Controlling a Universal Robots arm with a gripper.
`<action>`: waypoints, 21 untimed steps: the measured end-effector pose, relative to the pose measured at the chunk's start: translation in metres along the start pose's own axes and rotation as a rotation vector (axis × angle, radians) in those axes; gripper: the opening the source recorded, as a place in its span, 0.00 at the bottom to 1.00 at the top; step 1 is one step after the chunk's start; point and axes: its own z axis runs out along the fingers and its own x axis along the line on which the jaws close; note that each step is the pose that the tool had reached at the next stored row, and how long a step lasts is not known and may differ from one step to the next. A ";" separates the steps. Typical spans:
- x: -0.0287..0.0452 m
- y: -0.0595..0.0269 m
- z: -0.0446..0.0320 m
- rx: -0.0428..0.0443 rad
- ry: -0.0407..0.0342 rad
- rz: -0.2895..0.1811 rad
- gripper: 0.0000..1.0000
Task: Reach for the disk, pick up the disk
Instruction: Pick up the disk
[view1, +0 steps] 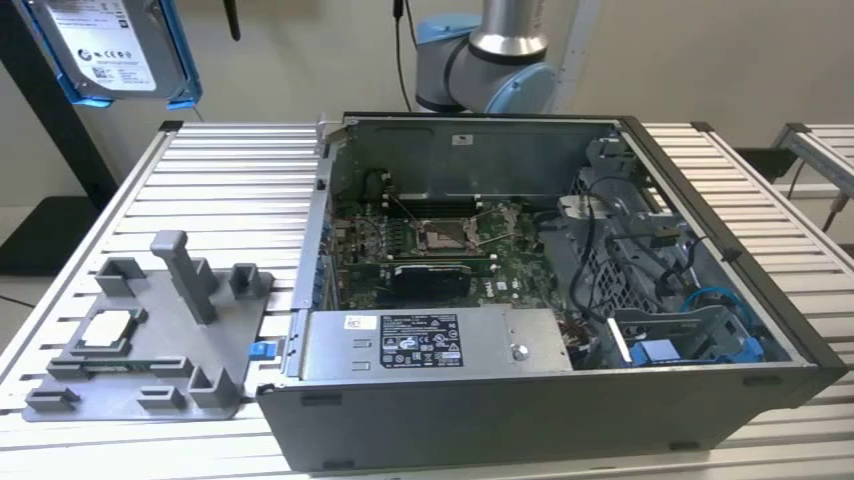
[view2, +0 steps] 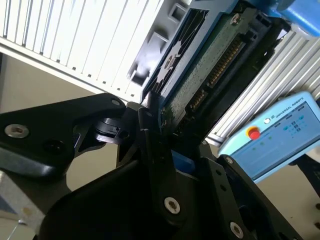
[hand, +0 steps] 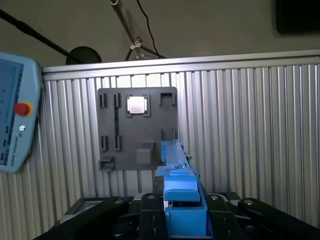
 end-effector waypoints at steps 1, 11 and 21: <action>-0.0001 -0.0019 0.0000 0.0000 0.0000 0.000 0.00; -0.0014 -0.0179 -0.0002 0.0000 0.0000 0.000 0.00; -0.0029 -0.0367 -0.0004 0.0000 0.0000 0.000 0.00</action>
